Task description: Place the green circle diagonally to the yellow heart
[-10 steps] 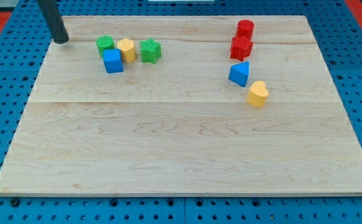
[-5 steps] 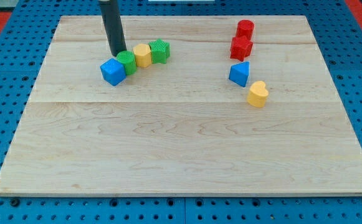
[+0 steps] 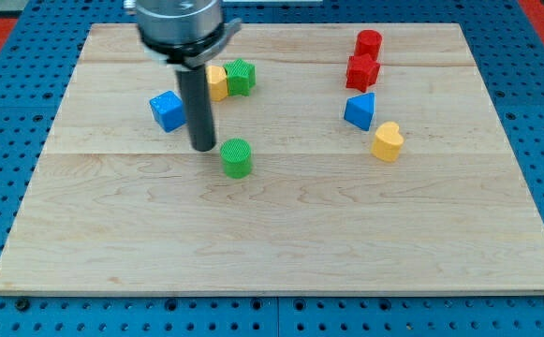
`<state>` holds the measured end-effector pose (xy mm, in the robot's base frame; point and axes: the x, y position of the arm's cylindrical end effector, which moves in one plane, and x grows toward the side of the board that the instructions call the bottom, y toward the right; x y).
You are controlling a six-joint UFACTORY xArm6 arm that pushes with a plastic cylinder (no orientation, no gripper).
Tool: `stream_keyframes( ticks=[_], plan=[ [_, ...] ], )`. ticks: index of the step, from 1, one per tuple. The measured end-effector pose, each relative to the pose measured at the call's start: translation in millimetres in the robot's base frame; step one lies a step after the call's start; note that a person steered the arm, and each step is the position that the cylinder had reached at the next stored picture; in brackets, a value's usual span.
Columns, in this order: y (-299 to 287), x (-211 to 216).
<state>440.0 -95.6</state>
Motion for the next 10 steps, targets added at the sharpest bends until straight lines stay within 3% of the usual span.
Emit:
stream_keyframes(
  ticks=[2,4,6,7,8,9,10],
  plan=[
    [115,21],
    [118,-2],
    [148,49],
    [169,116],
    [290,110],
    [317,67],
    [309,34]
  ],
)
